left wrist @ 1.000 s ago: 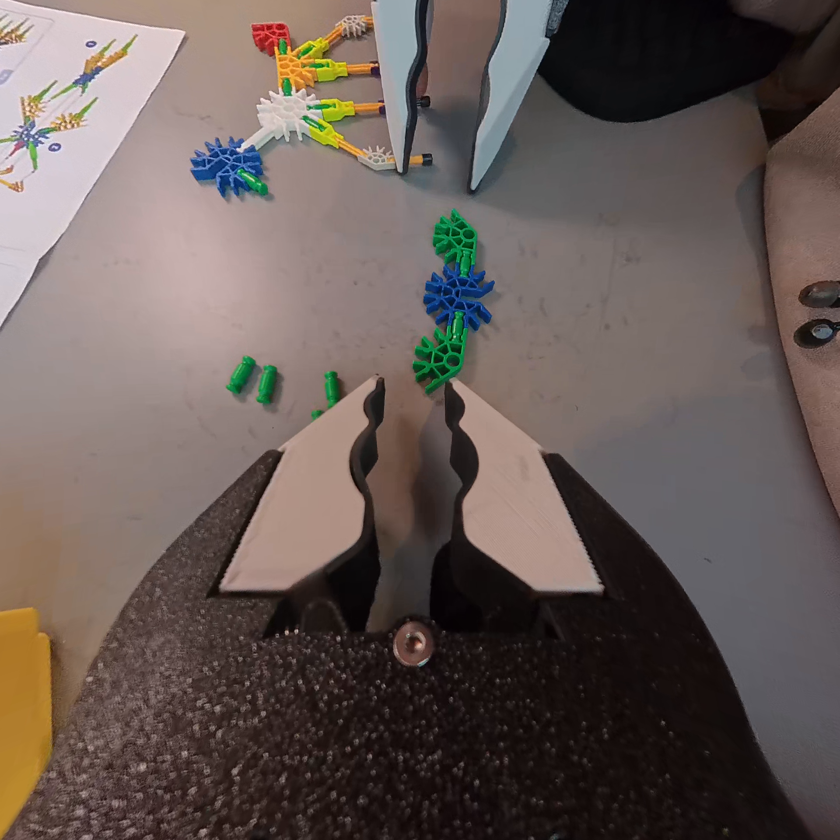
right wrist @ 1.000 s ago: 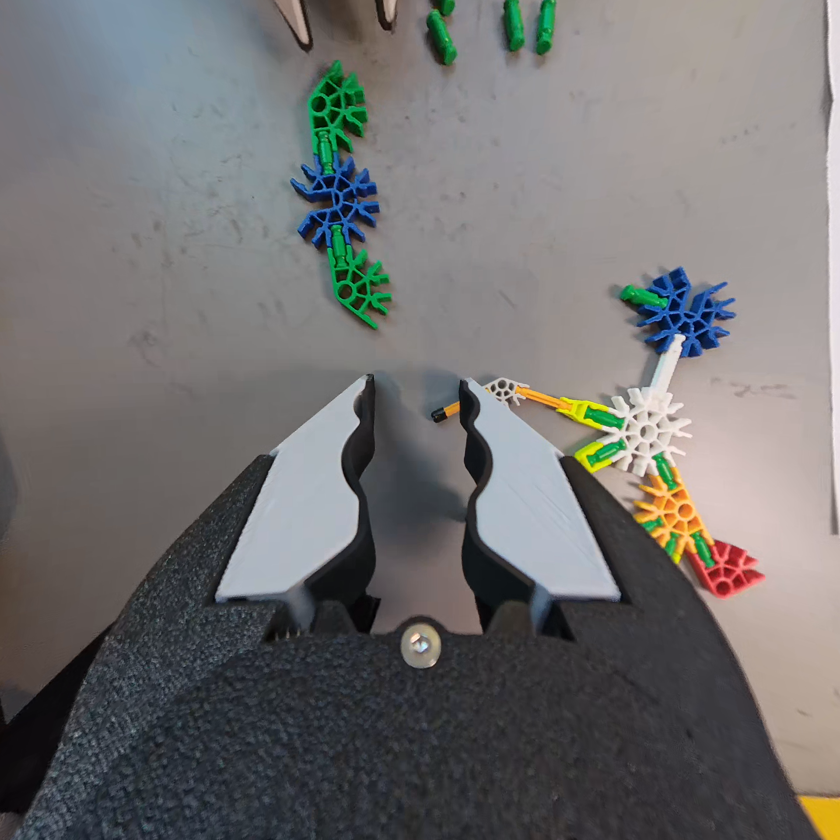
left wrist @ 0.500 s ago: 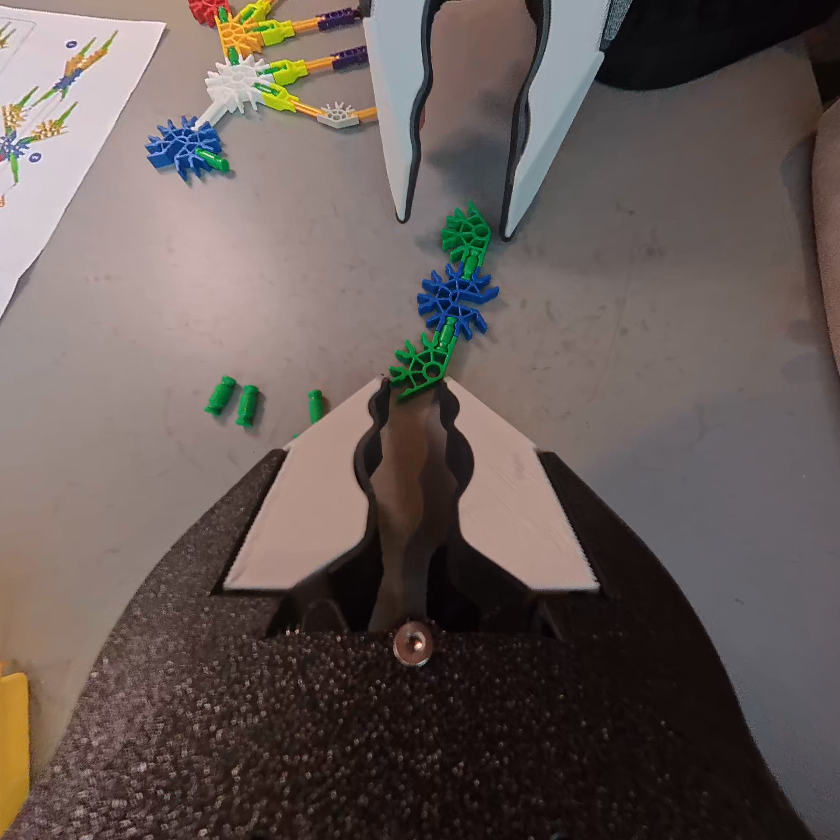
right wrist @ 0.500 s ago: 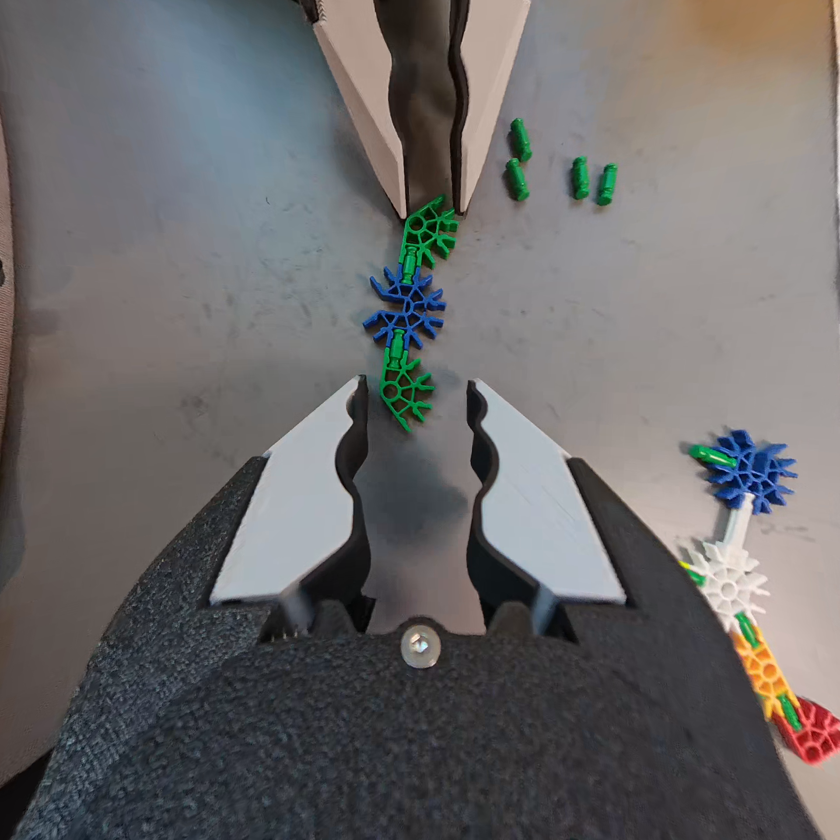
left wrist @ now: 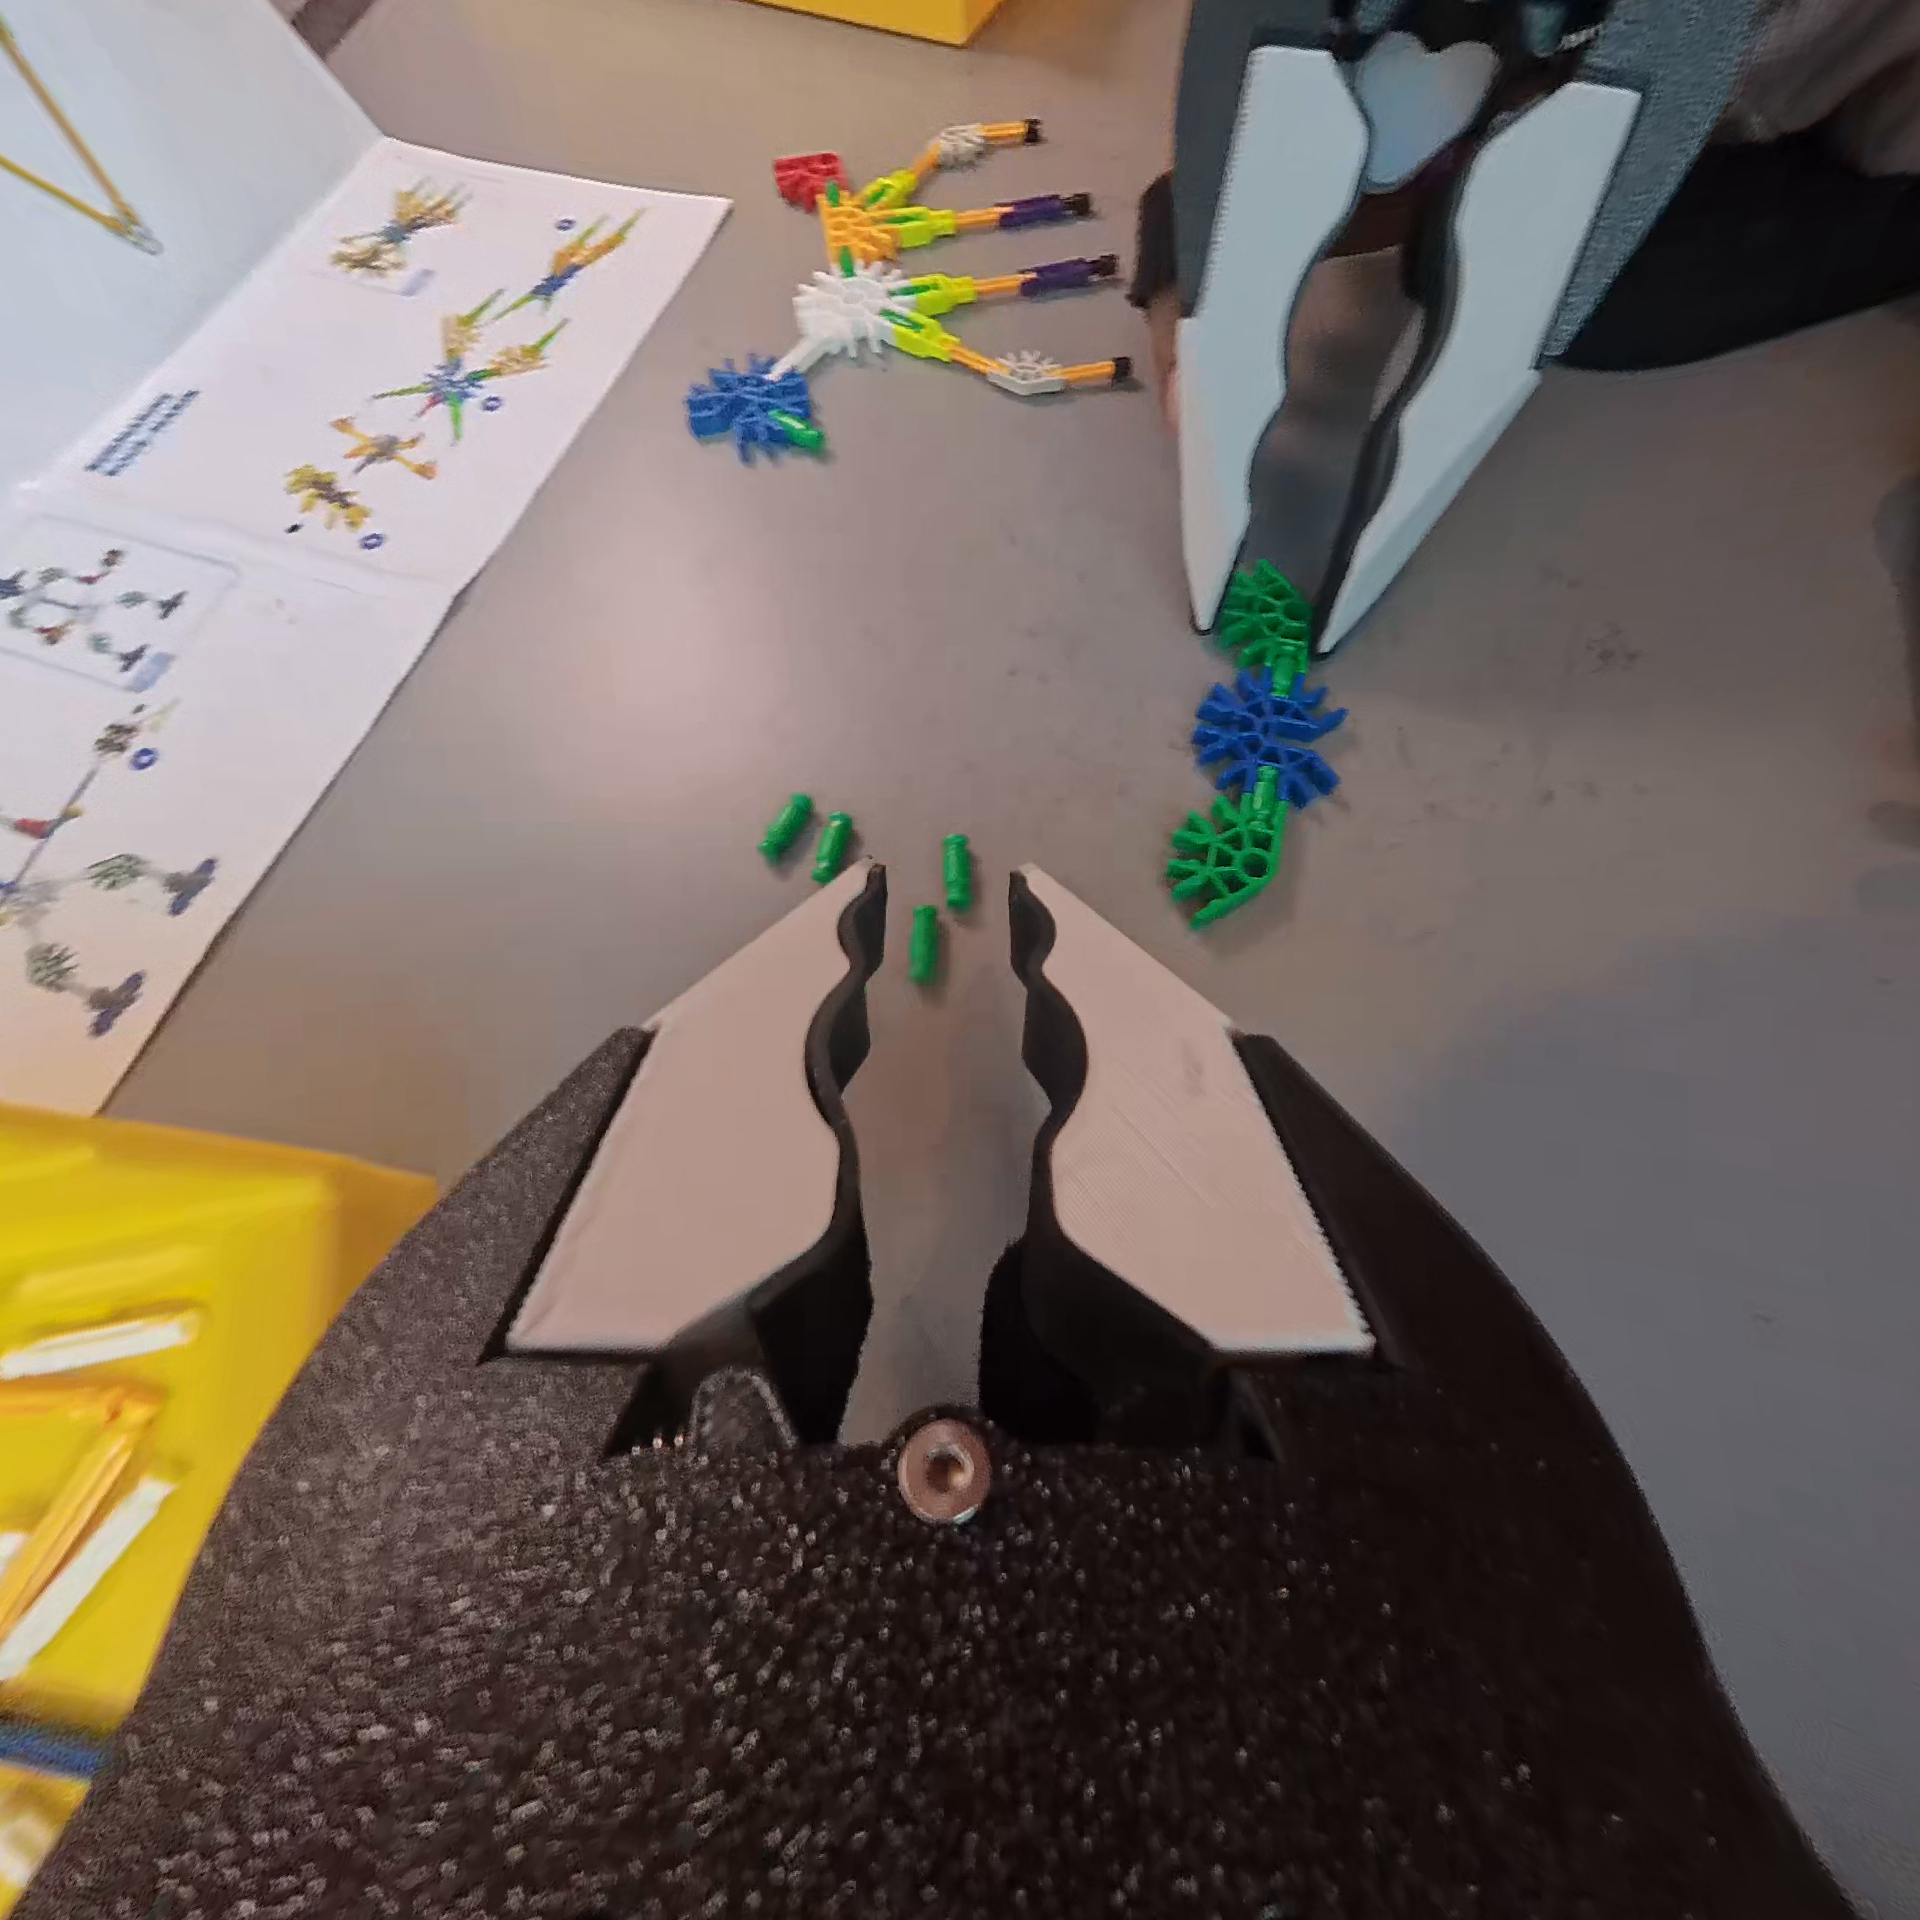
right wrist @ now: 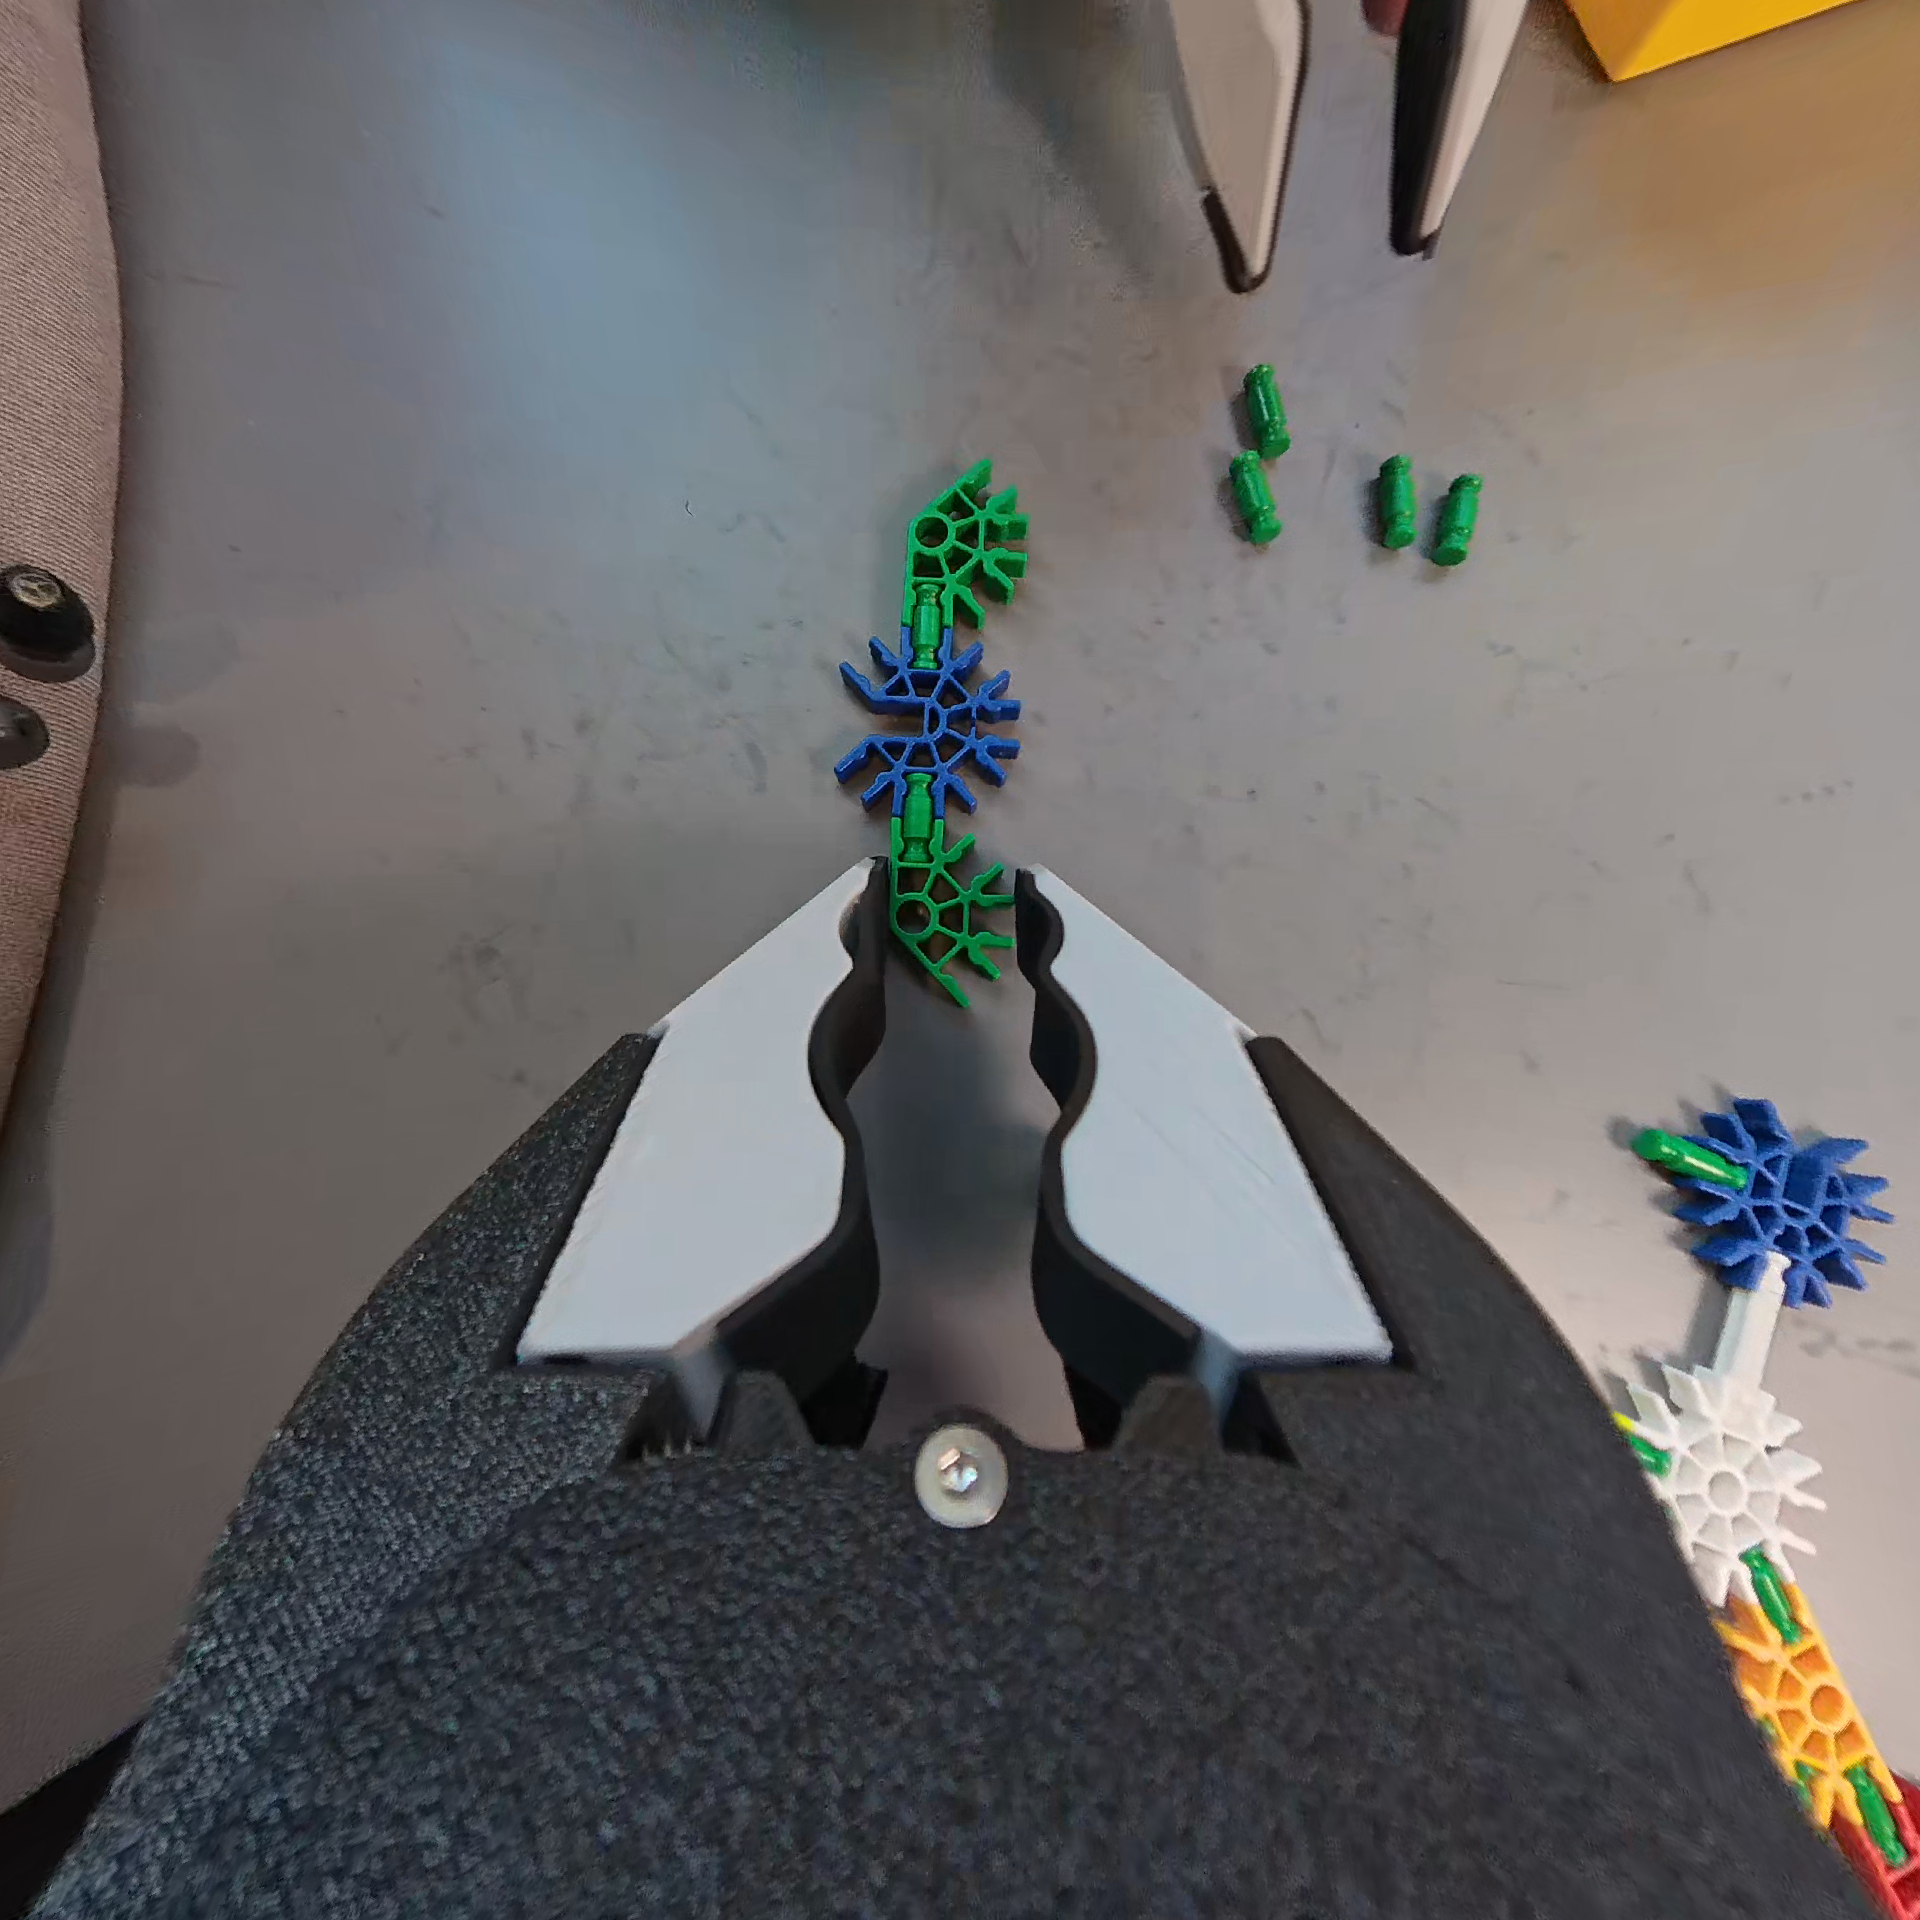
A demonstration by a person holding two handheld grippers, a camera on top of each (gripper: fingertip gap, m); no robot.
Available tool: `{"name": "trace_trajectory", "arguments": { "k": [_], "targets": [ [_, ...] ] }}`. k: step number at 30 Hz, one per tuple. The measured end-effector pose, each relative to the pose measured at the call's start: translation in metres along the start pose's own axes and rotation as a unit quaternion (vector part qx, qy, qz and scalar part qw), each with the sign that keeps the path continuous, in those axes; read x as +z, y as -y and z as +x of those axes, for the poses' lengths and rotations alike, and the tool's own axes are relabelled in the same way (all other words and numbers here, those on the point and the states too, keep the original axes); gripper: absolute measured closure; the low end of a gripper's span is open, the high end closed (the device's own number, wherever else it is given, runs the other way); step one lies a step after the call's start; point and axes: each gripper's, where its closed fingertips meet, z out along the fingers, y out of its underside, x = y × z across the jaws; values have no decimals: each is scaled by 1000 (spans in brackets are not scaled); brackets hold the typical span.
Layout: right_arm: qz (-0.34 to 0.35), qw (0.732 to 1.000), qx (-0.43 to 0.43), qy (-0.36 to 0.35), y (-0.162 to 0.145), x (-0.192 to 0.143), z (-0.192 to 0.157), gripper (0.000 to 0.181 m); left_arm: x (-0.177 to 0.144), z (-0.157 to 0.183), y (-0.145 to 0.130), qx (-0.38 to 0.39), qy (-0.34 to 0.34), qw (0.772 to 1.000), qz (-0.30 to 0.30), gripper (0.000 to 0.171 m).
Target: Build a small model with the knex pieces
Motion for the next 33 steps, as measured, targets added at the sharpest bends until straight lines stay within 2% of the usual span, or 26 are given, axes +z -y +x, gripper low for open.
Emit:
{"name": "trace_trajectory", "arguments": {
  "k": [4,13,17,21,24,29,33],
  "targets": [
    [10,1000,-4,-4,1,1,1,158,-3,-17,-12,-10,28,999,-17,149],
    [41,999,-3,-31,8,-9,13,157,11,-7,-28,-7,8,998,-58,152],
    [57,998,-5,-41,13,-11,16,157,15,-3,-29,-11,-1,998,-62,165],
    [93,994,4,-55,24,-16,22,157,13,-2,-28,-3,-1,998,-64,167],
    [129,989,13,-68,33,-22,29,157,5,5,-10,-10,-28,999,-16,166],
    [223,973,37,-48,64,-35,25,165,-7,30,46,-12,-73,988,134,166],
    [279,958,61,-35,83,-41,24,165,-5,44,64,-4,-74,982,172,166]
  ]
}}
